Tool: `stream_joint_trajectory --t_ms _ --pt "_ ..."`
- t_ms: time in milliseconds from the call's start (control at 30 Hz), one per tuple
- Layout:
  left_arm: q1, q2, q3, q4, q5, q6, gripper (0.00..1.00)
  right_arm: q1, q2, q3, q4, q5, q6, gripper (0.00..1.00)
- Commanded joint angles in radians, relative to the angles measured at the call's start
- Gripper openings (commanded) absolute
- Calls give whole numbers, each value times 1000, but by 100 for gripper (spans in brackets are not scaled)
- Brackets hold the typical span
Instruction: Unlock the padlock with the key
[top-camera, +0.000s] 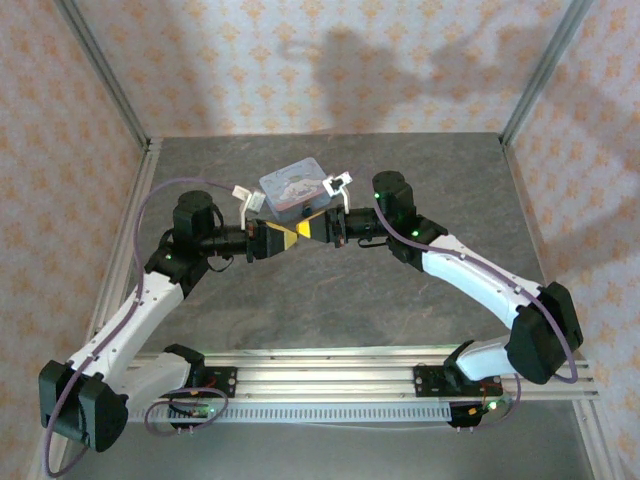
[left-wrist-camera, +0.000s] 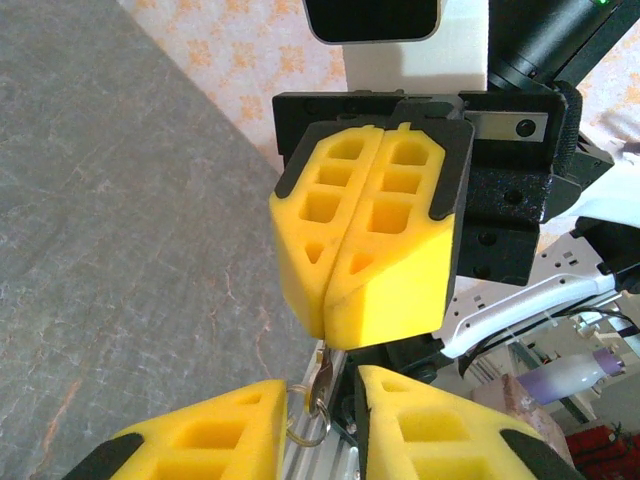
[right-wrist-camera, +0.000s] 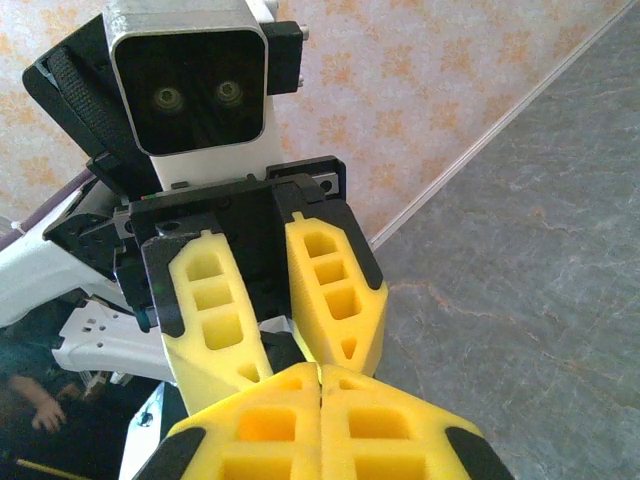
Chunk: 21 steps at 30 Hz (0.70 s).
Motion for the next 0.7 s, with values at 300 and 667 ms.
stream_joint_trajectory --t_ms 300,667 --pt "-6 7 -1 1 21 32 14 -9 -33 17 70 -11 13 0" --pt "-6 -8 17 -62 -5 75 0 -9 -35 6 59 38 11 0"
